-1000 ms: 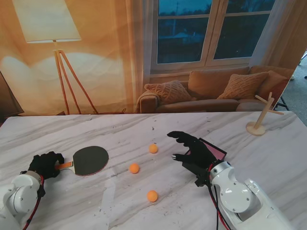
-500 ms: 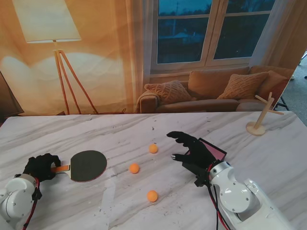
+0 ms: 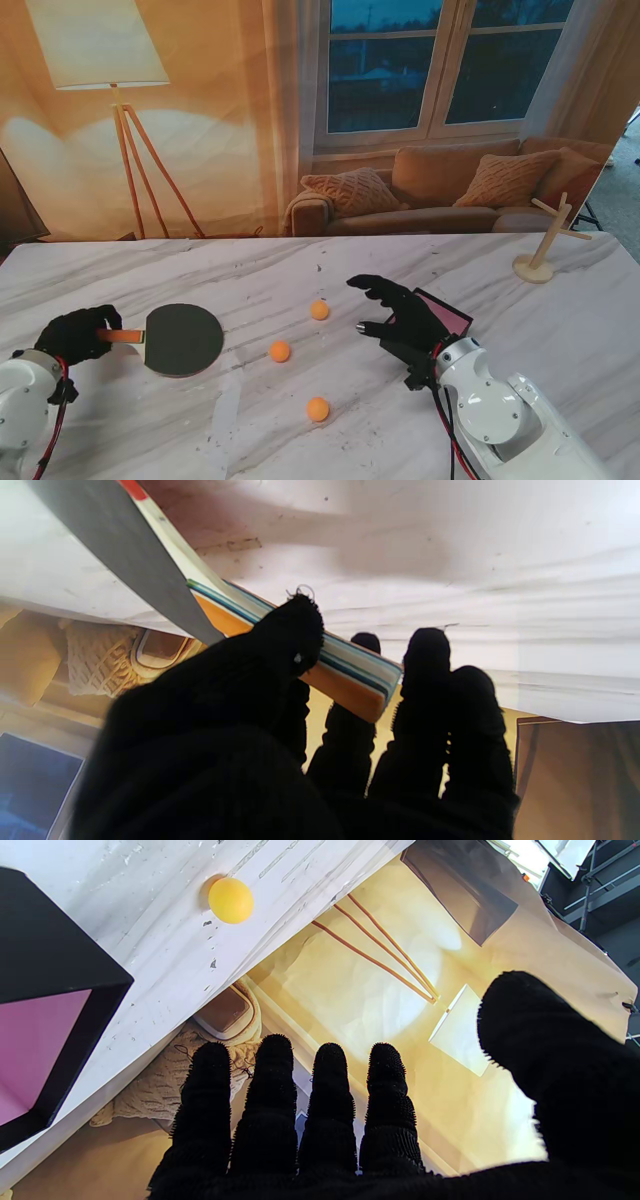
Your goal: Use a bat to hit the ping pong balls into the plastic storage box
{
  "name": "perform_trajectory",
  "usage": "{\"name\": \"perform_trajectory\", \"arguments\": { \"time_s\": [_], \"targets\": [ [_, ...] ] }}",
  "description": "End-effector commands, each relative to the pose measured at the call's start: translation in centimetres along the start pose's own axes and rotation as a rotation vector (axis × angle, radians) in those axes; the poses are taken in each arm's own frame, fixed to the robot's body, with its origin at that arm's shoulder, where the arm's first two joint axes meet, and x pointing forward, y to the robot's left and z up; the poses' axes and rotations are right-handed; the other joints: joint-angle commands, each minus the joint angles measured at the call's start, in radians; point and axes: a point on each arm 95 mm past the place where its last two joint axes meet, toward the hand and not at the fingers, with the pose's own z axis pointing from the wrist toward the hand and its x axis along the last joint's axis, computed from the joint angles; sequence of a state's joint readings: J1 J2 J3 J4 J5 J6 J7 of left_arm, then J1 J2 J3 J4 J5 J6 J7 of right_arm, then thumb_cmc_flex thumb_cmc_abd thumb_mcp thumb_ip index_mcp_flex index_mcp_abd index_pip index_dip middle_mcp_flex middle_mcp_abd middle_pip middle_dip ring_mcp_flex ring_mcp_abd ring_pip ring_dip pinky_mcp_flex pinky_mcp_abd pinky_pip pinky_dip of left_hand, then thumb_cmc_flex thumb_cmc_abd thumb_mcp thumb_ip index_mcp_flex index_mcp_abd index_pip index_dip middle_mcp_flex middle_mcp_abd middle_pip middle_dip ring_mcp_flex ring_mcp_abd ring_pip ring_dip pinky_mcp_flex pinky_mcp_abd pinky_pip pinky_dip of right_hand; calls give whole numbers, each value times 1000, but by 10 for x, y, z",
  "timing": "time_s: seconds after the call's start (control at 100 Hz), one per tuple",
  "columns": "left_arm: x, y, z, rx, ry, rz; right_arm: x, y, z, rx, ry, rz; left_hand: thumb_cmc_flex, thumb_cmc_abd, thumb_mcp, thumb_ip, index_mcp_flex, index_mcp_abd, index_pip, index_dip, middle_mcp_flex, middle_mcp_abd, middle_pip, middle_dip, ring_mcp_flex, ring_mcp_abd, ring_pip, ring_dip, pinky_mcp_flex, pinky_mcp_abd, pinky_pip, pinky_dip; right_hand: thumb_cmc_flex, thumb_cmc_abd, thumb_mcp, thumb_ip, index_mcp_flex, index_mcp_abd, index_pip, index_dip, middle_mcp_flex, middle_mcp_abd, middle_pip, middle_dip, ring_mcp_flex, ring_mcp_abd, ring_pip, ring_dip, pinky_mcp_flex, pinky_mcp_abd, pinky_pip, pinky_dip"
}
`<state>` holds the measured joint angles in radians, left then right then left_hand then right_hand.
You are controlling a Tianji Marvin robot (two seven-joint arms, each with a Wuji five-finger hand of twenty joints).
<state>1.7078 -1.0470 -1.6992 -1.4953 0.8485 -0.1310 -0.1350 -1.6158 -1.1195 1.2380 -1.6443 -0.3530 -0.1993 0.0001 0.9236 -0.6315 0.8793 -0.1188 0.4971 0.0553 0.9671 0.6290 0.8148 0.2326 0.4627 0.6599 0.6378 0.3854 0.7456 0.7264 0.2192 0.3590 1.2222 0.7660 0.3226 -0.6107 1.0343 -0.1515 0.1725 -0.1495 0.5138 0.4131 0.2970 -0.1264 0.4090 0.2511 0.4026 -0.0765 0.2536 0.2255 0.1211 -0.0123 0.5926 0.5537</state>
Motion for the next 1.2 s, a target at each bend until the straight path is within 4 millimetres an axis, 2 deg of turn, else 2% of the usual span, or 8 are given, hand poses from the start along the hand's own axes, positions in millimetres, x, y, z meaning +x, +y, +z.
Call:
{"name": "perform_trajectory", "arguments": {
  "time_s": [0.0, 0.08, 0.19, 0.57, 0.78, 0.96, 1.01, 1.19],
  "targets": [
    [3, -7, -2, -1, 16, 1, -1, -3, 0, 15, -6, 5, 62, 86, -28, -13, 78, -14, 105, 92, 78, 20, 9, 89, 57, 50, 56, 23, 33, -24, 83, -10, -23, 26, -17, 26, 16, -6, 3, 6, -12, -8, -14, 10, -30, -3, 2, 11, -2, -33, 4, 9],
    [5, -12, -5, 5, 27, -8, 0, -3, 0, 16, -7, 6, 78, 106, -64, -11, 76, -18, 86, 110, 138, 1, 9, 208, 78, 34, 127, 60, 48, -29, 110, 0, -24, 27, -17, 26, 16, -4, 4, 6, -13, -8, -15, 10, -30, -4, 2, 11, -2, -33, 5, 9],
    [7, -20, -8, 2, 42, -18, 0, -4, 0, 17, -7, 8, 85, 119, -82, -15, 76, -18, 80, 110, 168, -4, 64, 277, 106, 19, 200, 101, 66, -27, 136, 25, -24, 29, -18, 26, 16, -5, 3, 6, -13, -8, -15, 10, -30, -4, 2, 11, -2, -34, 5, 9],
    [15, -48, -14, 37, 98, -39, 0, -5, 0, 19, -6, 11, 131, 173, -163, -17, 155, -20, -7, 22, 143, 6, 102, 313, 90, 4, 221, 148, 41, -40, 123, 64, -24, 30, -20, 26, 15, -5, 3, 7, -12, -8, -14, 10, -29, -4, 3, 11, -2, -33, 5, 9],
    [23, -65, -14, 37, 128, -69, 0, -5, 0, 19, -5, 11, 180, 229, -249, -15, 164, -6, -34, -2, 98, 17, 130, 374, 40, 3, 246, 210, -20, -55, 107, 106, -24, 31, -21, 27, 15, -6, 3, 7, -12, -9, -14, 10, -30, -4, 2, 11, -2, -33, 5, 9],
    [29, -81, -15, 31, 160, -61, 0, -5, 0, 20, -5, 12, 180, 243, -277, -11, 168, -1, -55, -15, 87, 7, 146, 398, 30, -3, 255, 236, -36, -63, 101, 128, -25, 33, -22, 27, 16, -6, 3, 7, -11, -10, -14, 10, -30, -4, 2, 11, -3, -33, 5, 10],
    [30, -85, -15, 26, 169, -58, 1, -5, 1, 20, -6, 12, 180, 248, -282, -11, 169, 0, -63, -21, 78, 34, 147, 398, 26, -3, 256, 241, -40, -64, 100, 131, -25, 33, -22, 27, 16, -6, 3, 7, -12, -10, -15, 10, -30, -4, 2, 11, -3, -34, 5, 10],
    [36, -99, -15, -1, 196, -36, 1, -5, 1, 19, -6, 13, 200, 270, -327, -6, 167, -11, -78, -27, 59, 20, 149, 393, 10, -8, 238, 252, -52, -74, 87, 142, -26, 36, -23, 27, 16, -6, 3, 7, -11, -10, -14, 11, -31, -4, 2, 11, -3, -34, 5, 10]
  ]
}}
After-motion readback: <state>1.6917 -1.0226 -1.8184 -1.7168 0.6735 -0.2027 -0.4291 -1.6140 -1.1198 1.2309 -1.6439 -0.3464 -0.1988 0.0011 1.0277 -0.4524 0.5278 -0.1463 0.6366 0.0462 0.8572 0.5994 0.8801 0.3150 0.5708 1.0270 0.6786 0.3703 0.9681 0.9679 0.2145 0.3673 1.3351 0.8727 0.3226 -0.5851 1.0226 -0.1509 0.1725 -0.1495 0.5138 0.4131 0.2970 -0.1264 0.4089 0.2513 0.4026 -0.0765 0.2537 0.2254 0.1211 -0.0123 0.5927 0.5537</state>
